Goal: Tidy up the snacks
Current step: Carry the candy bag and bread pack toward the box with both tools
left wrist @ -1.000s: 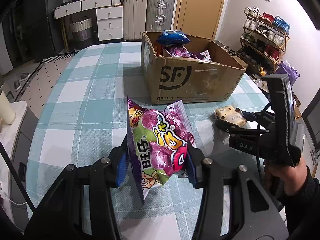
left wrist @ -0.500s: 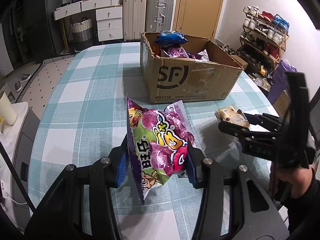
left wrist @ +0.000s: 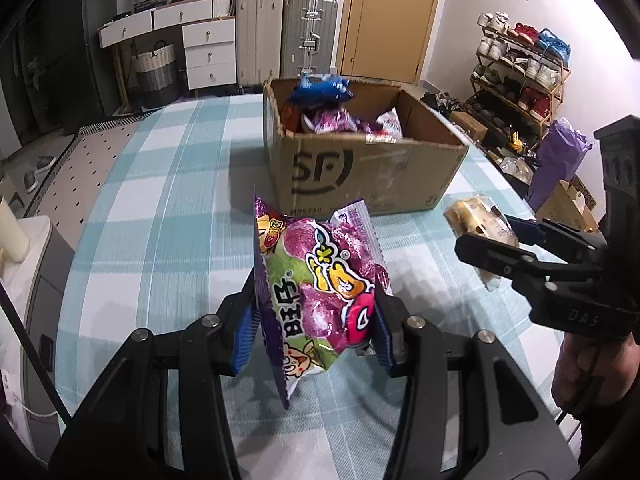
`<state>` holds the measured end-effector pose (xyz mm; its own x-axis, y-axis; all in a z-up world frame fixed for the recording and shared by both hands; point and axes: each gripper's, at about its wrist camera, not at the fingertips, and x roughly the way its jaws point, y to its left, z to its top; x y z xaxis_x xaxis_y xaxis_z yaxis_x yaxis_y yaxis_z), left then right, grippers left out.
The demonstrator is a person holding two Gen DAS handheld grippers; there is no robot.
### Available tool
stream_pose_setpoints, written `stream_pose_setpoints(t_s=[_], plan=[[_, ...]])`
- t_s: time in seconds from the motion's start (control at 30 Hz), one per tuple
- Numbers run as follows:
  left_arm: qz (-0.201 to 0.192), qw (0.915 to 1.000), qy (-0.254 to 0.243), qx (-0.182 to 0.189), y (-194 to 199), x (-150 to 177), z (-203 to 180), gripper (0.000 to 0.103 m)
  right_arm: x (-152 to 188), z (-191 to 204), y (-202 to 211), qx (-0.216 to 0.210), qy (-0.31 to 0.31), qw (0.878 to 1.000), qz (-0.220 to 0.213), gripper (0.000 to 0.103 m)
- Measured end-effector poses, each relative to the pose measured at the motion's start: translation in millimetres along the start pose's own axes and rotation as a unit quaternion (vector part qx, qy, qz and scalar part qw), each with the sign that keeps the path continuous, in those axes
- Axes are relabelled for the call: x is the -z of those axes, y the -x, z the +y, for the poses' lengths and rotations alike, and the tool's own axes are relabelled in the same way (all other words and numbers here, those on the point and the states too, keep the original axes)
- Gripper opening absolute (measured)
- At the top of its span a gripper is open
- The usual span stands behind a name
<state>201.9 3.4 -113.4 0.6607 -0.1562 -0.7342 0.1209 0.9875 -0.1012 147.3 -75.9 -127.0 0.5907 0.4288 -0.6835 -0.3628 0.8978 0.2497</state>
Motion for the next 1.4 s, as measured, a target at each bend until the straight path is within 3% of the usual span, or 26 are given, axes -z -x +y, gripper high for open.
stream_pose_setpoints(t_s=[0.57,1.13,1.4], plan=[[-0.022,0.9989,-0.038,0.020,-3.7,-93.9,-15.9,0.045,-74.5,-11.9,34.1,-0.012,-0.004,0.998,-0.059,0.062],[-0.013,0.9981,-0.051,0.033,-37.5,-181.0,-26.8,0.045,-156.2,-42.6,25.1,-0.001,-0.017,0.997,-0.073,0.063],[-0.001,0.9986,-0.040,0.036,-63.8,-211.3,-21.9,0.045,-189.7,-47.5,0.1,0.003,0.001,0.998,-0.060,0.063]])
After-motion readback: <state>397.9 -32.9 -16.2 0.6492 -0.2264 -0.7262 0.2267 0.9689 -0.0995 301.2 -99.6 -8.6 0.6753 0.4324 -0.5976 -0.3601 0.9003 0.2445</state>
